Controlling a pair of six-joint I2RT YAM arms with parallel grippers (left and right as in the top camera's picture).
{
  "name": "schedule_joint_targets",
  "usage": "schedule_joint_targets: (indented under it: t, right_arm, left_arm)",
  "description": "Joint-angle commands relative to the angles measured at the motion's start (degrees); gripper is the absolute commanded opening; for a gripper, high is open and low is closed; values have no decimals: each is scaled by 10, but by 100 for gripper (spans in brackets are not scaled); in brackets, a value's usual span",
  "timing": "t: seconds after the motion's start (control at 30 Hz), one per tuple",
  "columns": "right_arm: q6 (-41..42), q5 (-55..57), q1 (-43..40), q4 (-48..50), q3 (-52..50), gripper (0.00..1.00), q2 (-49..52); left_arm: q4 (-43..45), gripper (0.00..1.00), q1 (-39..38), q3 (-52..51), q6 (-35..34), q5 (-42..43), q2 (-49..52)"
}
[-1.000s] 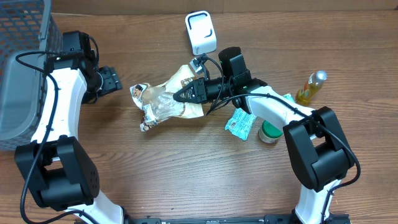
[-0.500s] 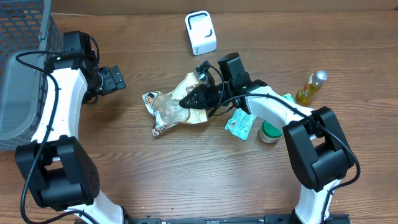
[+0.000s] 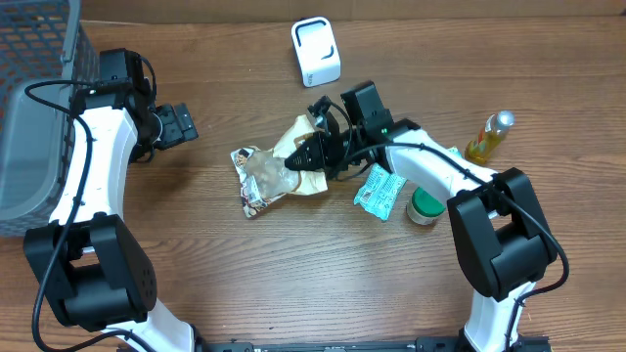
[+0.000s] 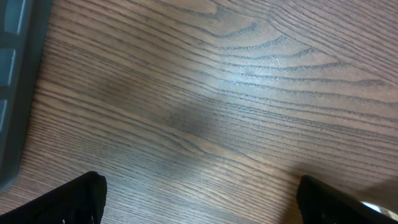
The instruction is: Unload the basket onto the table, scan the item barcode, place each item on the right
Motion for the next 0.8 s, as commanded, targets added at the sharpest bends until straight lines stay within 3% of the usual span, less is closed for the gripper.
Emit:
schedule_joint_targets:
  t: [0.0,0.2,0.3,0.4,0.53,0.77]
  right_arm:
    - [-49,4,0,-71,118,3,-21]
    - [-161,194,0,-296,360,3,-21]
    - [-228,301,0,-335,433,3,-21]
    - [-290,391,0,-327,447,3,-21]
    - [-390,423,2,-318,445,4,-7]
    - [-507,561,24,-212,445,4,52]
  left_arm:
    - [1,100,2,11,3,-7,0]
    - [1,100,2,11,3,-7,0]
    - [1,100,2,11,3,-7,0]
    - [1,100,2,11,3,-7,0]
    - [1,99,2,11,3,-7,0]
    - [1,100,2,11,3,-7,0]
